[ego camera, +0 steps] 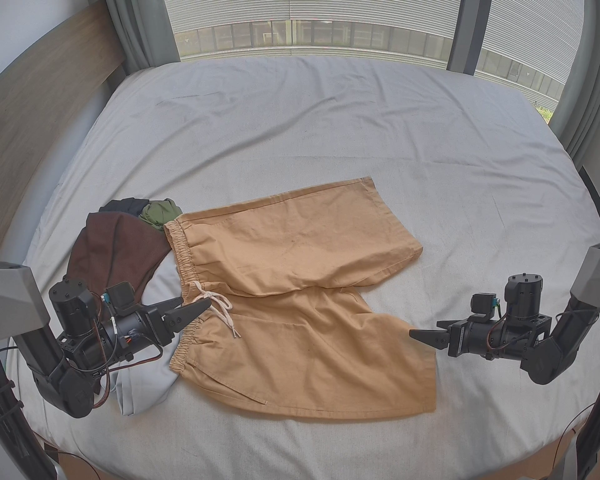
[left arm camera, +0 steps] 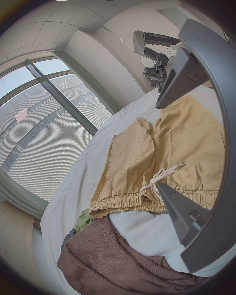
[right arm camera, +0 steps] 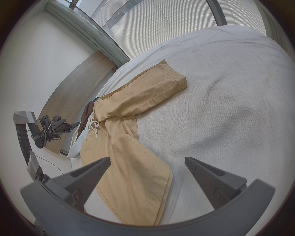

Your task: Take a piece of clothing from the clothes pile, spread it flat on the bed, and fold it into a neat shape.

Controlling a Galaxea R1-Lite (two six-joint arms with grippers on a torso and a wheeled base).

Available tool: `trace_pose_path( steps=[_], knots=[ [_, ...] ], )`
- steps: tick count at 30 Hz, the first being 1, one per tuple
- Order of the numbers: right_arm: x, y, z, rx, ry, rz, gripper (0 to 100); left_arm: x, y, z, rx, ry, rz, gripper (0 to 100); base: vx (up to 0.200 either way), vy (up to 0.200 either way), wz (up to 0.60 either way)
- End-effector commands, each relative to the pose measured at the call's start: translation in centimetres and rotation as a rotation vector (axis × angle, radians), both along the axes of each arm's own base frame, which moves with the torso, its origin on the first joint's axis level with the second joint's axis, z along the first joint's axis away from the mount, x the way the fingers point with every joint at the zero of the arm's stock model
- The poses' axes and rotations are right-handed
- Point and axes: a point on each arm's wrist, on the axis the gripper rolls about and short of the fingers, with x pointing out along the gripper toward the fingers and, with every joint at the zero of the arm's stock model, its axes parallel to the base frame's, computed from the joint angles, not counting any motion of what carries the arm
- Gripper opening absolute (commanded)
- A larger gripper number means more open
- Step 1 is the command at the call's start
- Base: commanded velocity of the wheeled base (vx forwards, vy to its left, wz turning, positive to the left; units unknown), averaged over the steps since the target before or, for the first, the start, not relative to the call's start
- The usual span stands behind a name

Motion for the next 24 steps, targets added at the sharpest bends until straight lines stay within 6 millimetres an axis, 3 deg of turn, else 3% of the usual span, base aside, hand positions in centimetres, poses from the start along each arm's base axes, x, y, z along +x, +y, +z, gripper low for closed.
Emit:
trace_pose_path(
  steps=[1,8,24],
  knots=[
    [-0.2,0.0,0.1,0.000,0.000,-0.001,100,0.1,0.0,-0.3,0.001,0.009,0.000,100,0.000,0.000,0.00],
    [-1.0,0.0,-1.0,-0.018,0.122,0.003,100,0.1,0.0,-0.2,0.001,0.006,0.000,100,0.000,0.000,0.00],
    [-1.3,0.9,-1.0,-0.001,0.149,0.027,100,0.1,0.0,-0.3,0.002,0.008,0.000,100,0.000,0.000,0.00]
  ],
)
